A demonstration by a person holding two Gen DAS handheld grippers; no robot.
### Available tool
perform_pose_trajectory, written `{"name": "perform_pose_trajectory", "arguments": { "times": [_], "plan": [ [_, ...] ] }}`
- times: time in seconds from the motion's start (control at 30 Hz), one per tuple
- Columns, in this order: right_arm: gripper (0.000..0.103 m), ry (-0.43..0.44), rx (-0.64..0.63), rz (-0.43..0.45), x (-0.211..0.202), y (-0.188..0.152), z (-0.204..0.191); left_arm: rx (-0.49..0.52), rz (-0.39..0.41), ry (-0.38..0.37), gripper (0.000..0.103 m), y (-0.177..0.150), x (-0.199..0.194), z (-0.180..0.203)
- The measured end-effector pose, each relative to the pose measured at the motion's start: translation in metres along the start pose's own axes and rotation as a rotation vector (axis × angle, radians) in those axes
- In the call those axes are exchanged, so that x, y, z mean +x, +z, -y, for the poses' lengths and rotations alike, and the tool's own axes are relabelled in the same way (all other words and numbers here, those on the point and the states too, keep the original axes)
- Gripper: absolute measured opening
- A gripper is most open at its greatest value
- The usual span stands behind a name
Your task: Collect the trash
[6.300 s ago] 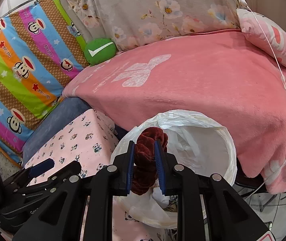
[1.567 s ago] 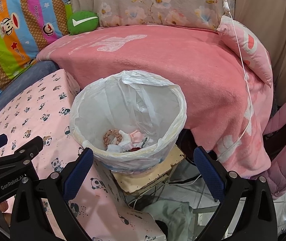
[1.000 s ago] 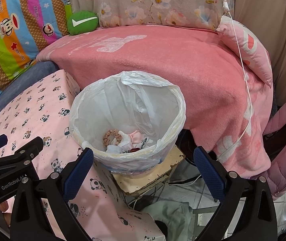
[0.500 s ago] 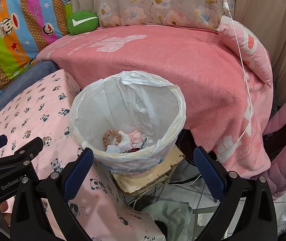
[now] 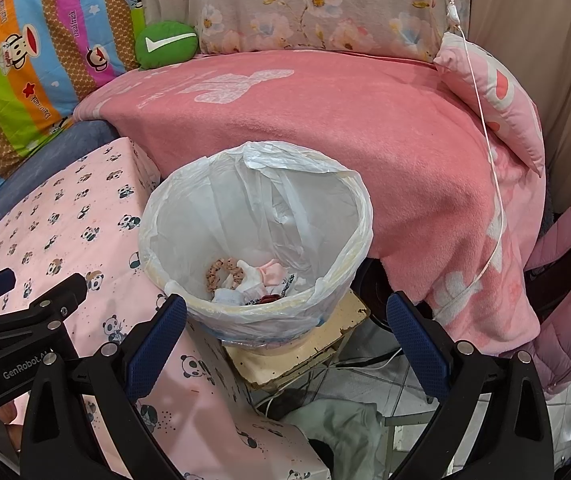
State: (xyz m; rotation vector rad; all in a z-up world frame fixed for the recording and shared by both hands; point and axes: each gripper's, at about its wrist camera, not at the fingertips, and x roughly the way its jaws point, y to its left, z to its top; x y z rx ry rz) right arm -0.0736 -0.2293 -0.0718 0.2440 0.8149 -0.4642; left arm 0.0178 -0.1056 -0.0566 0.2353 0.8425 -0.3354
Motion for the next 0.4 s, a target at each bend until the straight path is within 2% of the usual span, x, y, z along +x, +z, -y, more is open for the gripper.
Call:
{"name": "perform_pose_trajectory", "arguments": {
  "times": [0.4],
  "plan": [
    [0.099, 0.002, -0.005, 0.004, -0.0045, 0.0016, -0.0029, -0.011, 0.009, -0.001, 0.096, -0.0017, -0.0066, -0.0083]
  ]
}}
